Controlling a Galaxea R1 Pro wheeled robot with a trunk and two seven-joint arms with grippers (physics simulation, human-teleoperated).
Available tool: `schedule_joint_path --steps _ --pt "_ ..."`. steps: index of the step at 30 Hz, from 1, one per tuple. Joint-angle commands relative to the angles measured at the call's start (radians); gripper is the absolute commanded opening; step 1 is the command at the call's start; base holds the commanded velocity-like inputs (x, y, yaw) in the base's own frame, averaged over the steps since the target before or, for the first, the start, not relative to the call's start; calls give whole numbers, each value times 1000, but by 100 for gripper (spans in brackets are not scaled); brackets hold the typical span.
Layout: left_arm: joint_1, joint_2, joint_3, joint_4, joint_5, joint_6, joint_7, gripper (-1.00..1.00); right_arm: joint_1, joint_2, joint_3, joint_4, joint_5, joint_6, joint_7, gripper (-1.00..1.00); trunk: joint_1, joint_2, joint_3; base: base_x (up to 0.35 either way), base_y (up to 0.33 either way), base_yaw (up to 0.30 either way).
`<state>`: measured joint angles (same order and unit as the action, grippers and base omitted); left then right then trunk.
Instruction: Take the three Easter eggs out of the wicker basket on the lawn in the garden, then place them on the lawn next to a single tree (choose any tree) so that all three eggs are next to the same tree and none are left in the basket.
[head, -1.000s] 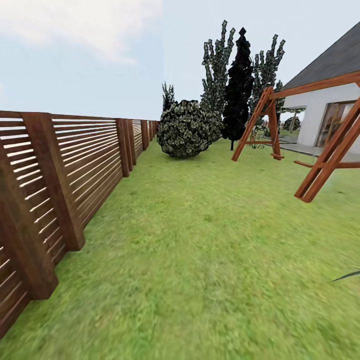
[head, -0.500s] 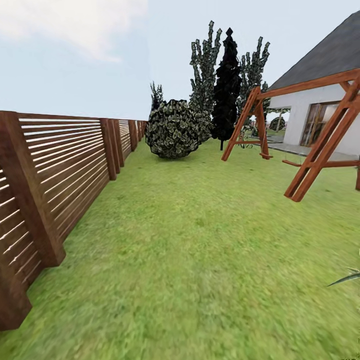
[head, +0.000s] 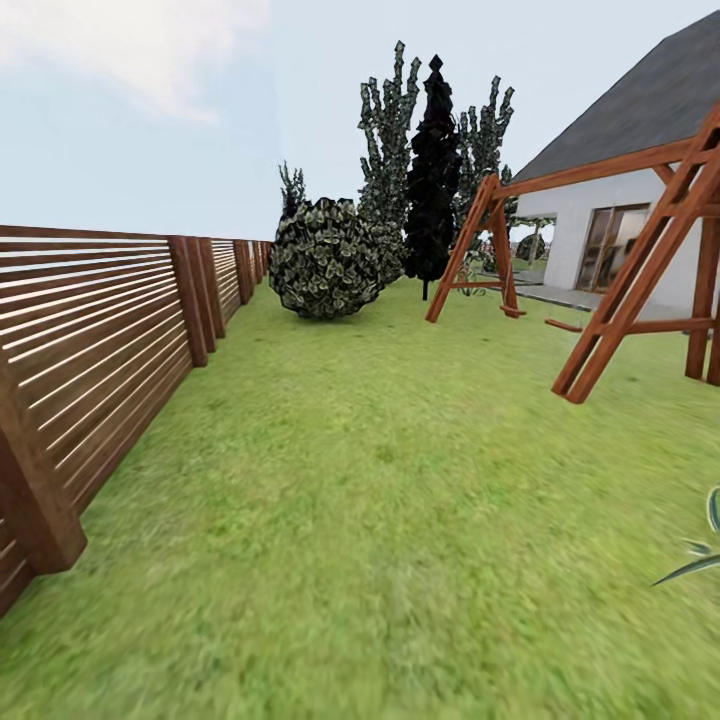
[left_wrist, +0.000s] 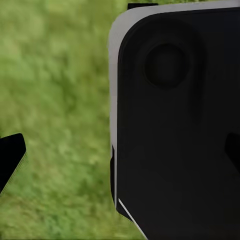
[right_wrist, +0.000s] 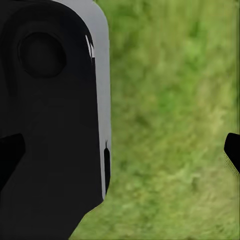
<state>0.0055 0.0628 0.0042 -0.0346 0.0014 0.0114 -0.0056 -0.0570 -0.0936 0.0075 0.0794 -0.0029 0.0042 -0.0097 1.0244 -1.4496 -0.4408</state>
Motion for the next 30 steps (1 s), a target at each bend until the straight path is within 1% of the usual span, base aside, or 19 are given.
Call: schedule_joint_path --steps 1,30 --pt "1 0 0 -2 0 1 -1 100 -1 0 1 2 0 0 -1 100 1 0 -1 335 0 -2" --pt "1 0 0 -2 0 2 -1 100 -1 0 2 2 0 0 -1 100 1 0 -1 335 0 0"
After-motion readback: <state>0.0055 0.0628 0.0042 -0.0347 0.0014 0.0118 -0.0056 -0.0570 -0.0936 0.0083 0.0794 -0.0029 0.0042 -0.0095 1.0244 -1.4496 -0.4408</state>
